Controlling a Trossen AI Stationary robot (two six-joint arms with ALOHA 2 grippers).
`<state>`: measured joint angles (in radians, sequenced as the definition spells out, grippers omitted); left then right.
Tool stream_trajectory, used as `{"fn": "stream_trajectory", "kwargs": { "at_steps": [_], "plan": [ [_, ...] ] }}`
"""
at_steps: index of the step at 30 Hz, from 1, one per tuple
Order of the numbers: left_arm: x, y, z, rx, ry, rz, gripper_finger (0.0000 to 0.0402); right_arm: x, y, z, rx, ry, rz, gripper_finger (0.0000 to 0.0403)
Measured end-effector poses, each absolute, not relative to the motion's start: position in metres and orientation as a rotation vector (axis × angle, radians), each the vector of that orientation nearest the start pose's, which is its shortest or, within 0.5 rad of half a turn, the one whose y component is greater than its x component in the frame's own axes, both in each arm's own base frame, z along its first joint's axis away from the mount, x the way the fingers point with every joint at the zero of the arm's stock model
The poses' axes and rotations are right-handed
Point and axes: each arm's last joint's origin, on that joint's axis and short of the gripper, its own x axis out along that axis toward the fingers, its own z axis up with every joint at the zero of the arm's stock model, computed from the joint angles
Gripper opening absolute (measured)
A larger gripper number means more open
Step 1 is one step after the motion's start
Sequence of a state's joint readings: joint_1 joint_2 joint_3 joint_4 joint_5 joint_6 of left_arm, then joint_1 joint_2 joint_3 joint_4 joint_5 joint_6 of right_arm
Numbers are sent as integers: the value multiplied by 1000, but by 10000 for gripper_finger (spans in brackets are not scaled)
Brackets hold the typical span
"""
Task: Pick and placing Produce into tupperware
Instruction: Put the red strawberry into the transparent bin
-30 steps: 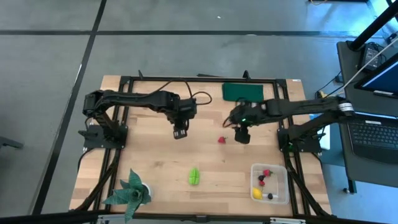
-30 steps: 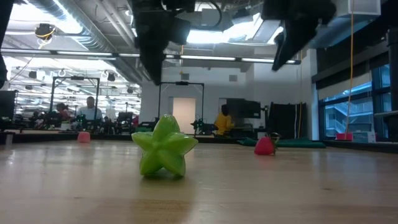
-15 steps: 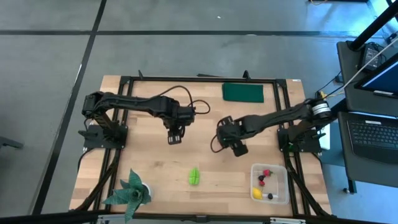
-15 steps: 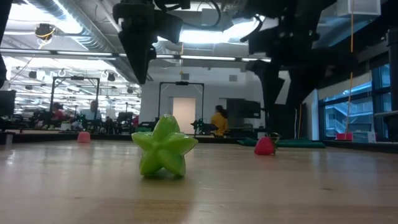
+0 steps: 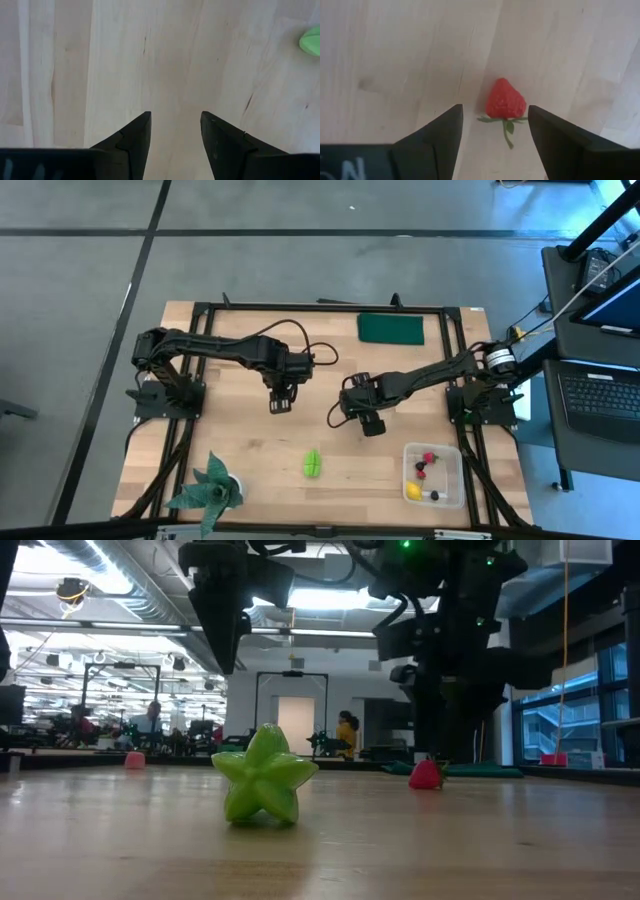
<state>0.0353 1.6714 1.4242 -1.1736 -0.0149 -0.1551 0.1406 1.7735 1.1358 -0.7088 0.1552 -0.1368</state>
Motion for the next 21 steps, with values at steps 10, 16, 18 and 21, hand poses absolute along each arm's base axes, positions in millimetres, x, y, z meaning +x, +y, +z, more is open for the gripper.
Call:
{"fn": "stream_trajectory", "kwargs": {
  "at_steps": [10,16,18,21],
  "plan": [
    [314,12,269,-143,1408,151,165,329,39,161,-312,1343,73,227],
    [314,12,269,-144,1407,151,165,333,32,148,-301,1383,58,227],
    [314,12,269,-144,1406,151,165,334,31,142,-300,1401,56,227],
    [314,12,269,-144,1406,151,165,335,30,137,-301,1417,56,227]
  ]
}}
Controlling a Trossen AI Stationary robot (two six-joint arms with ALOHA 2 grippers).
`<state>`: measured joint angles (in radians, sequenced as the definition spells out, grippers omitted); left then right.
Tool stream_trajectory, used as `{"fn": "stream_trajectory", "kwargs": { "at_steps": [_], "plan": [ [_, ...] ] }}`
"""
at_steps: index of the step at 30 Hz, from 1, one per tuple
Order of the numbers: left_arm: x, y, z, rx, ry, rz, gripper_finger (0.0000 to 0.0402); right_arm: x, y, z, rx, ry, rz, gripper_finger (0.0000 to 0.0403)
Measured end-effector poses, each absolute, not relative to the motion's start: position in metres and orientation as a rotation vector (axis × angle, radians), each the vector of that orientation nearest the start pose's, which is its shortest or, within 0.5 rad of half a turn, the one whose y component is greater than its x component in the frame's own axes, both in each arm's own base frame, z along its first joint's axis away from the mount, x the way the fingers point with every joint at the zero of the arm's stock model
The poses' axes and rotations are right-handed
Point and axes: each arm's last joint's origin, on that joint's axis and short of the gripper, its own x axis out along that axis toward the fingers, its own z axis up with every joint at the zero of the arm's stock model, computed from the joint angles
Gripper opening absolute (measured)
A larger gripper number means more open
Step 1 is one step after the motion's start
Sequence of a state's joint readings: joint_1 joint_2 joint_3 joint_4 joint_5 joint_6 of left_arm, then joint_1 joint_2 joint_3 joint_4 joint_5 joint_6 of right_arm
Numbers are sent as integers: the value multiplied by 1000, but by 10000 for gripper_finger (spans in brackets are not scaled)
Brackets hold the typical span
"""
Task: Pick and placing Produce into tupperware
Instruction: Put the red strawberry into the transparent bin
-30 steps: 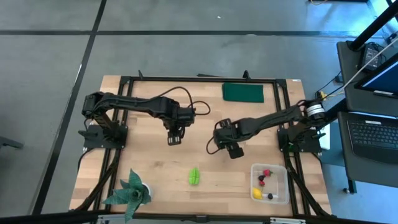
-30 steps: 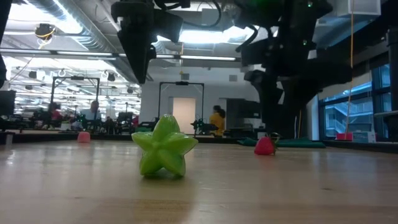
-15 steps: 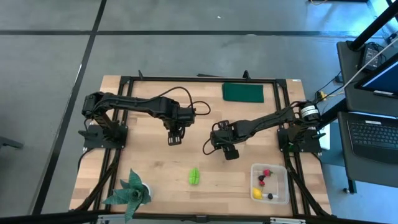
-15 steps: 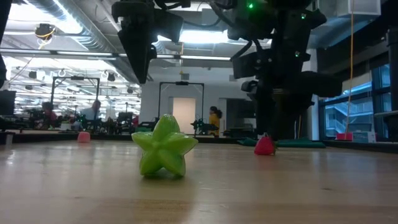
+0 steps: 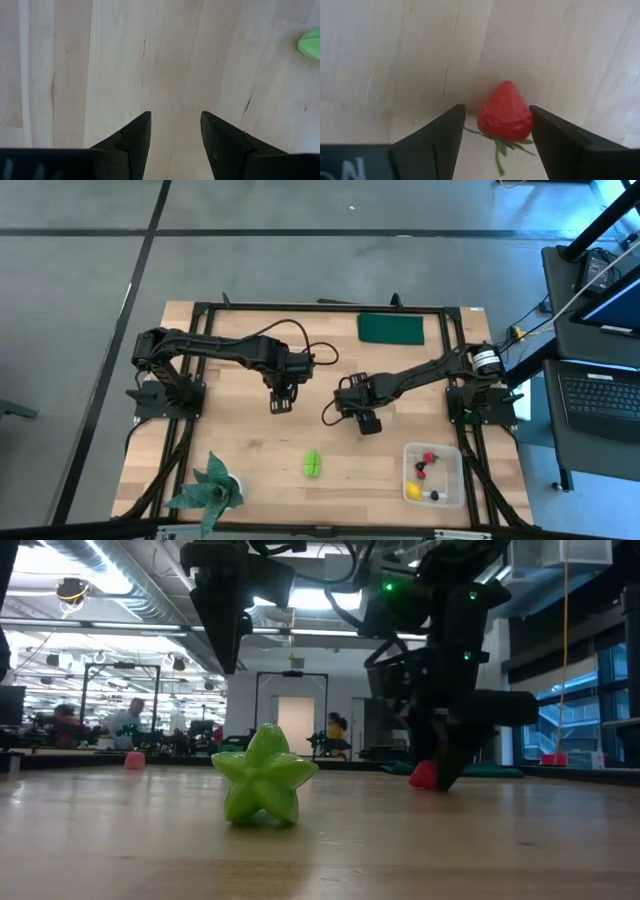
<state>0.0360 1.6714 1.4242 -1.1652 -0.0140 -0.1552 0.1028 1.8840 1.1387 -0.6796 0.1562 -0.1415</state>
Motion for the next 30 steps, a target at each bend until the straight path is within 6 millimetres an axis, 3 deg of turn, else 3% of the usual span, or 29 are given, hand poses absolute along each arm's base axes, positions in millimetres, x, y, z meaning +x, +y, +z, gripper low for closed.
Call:
{"fn": "stream_trajectory", "kwargs": {
  "at_steps": [10,20,27,30],
  "plan": [
    [314,12,269,-140,1407,148,165,335,30,136,-297,1419,53,220],
    [314,12,269,-140,1407,148,165,335,31,135,-289,1423,59,134],
    [314,12,269,-139,1407,147,165,333,30,139,-277,1469,37,136],
    [314,12,269,-137,1407,145,165,327,28,153,-262,1529,10,143]
  ]
}}
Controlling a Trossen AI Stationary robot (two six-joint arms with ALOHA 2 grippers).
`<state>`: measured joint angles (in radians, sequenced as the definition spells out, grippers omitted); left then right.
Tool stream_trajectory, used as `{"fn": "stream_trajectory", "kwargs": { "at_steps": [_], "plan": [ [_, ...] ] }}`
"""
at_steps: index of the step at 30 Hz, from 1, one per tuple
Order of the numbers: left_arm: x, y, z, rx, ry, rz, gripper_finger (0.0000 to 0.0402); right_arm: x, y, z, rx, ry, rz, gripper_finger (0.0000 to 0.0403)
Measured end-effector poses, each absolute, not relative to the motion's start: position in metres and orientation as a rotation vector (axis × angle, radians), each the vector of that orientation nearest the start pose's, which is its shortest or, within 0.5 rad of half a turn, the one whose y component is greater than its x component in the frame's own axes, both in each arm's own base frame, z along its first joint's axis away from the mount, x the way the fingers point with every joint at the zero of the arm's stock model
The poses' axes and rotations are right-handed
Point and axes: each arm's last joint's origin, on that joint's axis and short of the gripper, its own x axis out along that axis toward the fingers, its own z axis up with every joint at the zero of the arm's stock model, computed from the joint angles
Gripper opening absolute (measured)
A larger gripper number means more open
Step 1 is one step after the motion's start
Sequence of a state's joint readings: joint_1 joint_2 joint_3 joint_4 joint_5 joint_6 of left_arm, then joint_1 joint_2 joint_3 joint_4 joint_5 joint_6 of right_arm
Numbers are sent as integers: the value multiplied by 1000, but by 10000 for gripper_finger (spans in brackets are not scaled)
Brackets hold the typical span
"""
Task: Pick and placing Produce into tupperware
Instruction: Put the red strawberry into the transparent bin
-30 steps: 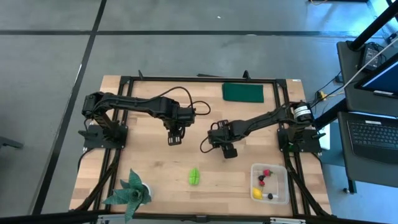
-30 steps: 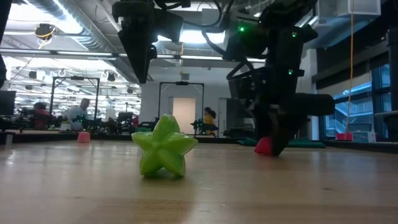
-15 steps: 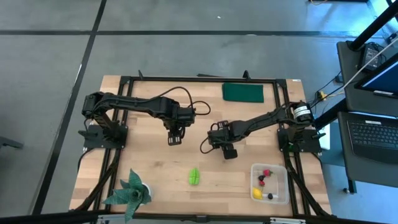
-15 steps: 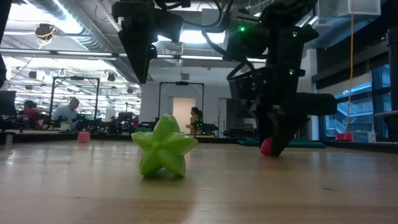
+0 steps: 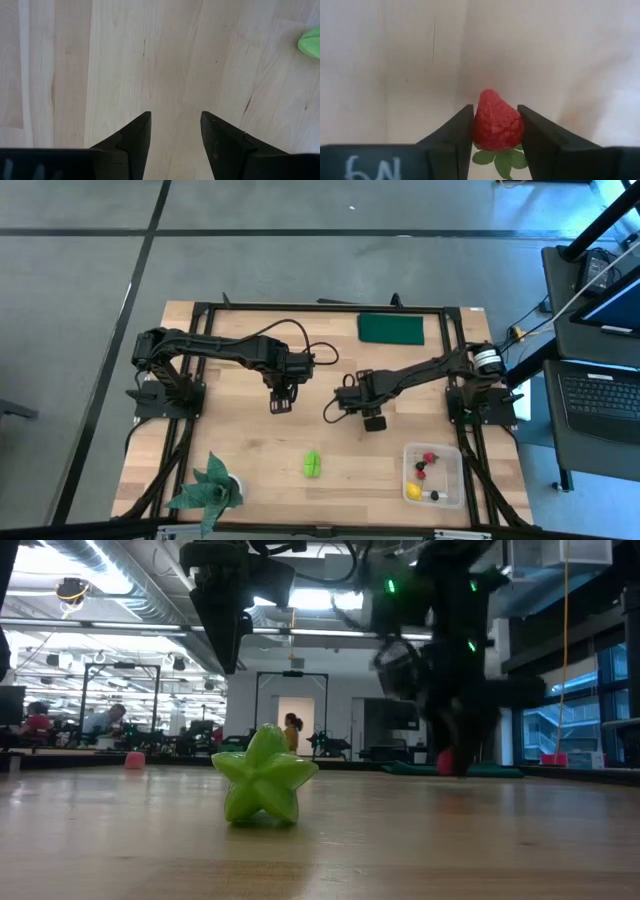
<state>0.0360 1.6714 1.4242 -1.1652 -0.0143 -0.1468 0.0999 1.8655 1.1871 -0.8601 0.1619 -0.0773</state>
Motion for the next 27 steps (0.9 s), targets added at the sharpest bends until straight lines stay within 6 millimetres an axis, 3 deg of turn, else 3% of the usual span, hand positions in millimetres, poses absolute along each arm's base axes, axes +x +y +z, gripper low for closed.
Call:
{"fn": "stream_trajectory", "kwargs": {
  "at_steps": [7,15,21,27],
  "plan": [
    [314,12,269,-136,1404,145,165,311,31,217,-31,1516,-76,130],
    [315,12,269,-81,1402,97,165,259,65,292,395,1422,-219,141],
    [315,13,269,-39,1400,64,165,218,109,304,609,1419,-356,137],
    [318,17,270,-14,1361,50,165,193,150,287,715,1454,-484,141]
  ]
}}
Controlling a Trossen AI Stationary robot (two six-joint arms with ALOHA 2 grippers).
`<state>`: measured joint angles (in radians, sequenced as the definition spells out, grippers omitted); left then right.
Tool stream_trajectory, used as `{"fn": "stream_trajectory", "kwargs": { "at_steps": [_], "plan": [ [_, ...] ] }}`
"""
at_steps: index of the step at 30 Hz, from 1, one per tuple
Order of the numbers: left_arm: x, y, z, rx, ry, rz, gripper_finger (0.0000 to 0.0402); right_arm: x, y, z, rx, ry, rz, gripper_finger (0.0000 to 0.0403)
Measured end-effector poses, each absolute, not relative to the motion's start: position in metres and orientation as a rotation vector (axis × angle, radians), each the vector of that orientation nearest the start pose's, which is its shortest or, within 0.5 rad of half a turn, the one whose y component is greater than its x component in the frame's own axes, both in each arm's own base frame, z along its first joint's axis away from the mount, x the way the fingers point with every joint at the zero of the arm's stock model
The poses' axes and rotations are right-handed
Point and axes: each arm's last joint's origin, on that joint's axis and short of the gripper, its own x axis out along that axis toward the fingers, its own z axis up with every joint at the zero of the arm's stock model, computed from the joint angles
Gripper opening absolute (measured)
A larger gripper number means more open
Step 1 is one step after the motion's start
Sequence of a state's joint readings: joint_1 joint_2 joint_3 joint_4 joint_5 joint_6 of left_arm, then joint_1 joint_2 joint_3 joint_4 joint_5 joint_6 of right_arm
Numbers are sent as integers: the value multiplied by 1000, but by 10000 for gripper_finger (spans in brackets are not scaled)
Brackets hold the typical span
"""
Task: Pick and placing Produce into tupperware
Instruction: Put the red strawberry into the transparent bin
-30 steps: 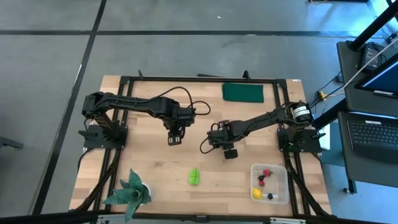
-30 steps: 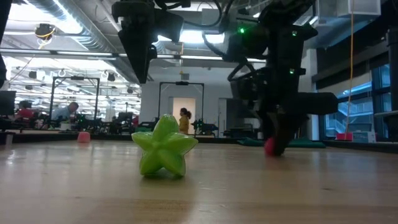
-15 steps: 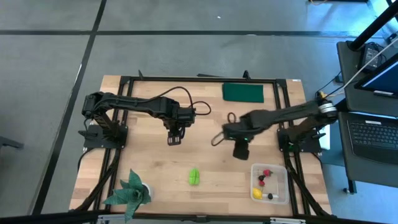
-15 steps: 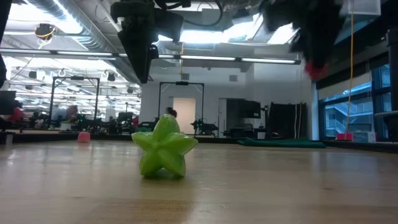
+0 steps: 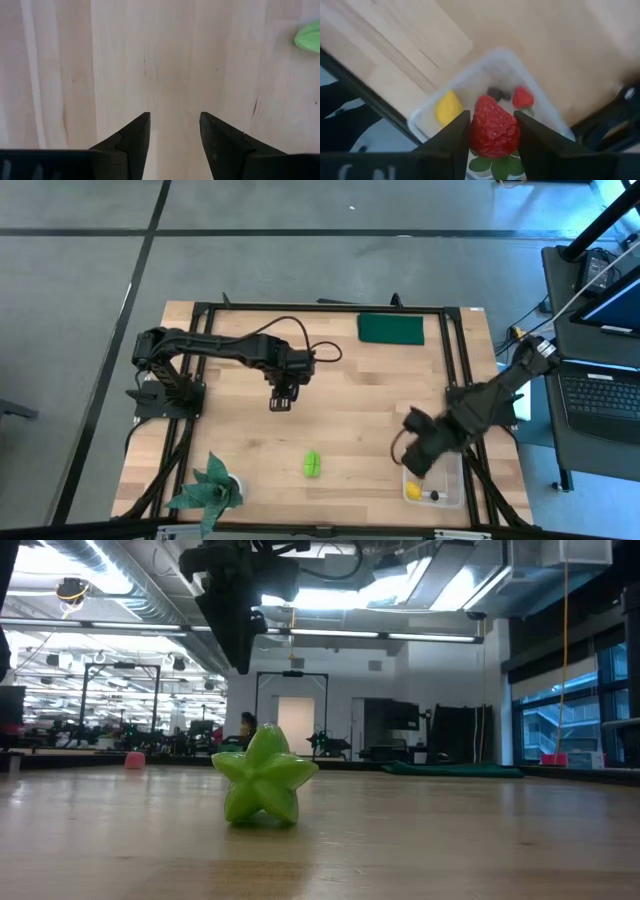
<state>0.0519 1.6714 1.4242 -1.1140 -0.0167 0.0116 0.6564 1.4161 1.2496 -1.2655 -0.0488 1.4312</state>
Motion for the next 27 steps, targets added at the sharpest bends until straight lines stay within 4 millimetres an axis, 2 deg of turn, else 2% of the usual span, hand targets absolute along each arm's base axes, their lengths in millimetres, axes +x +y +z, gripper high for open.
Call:
{"fn": "stream_trajectory", "kwargs": {
  "at_steps": [5,9,13,17,22,27],
  "plan": [
    [320,23,270,-5,1340,50,165,174,170,260,781,1461,-573,141],
    [320,27,270,-12,1335,59,165,164,180,230,828,1453,-585,144],
    [320,29,270,-16,1335,65,165,156,182,201,856,1447,-566,146],
    [320,29,270,-16,1335,65,165,150,178,180,855,1447,-559,146],
    [320,28,270,-22,1335,69,165,145,172,168,830,1457,-584,147],
    [320,28,270,-22,1335,69,165,145,172,167,816,1460,-560,147]
  ]
}}
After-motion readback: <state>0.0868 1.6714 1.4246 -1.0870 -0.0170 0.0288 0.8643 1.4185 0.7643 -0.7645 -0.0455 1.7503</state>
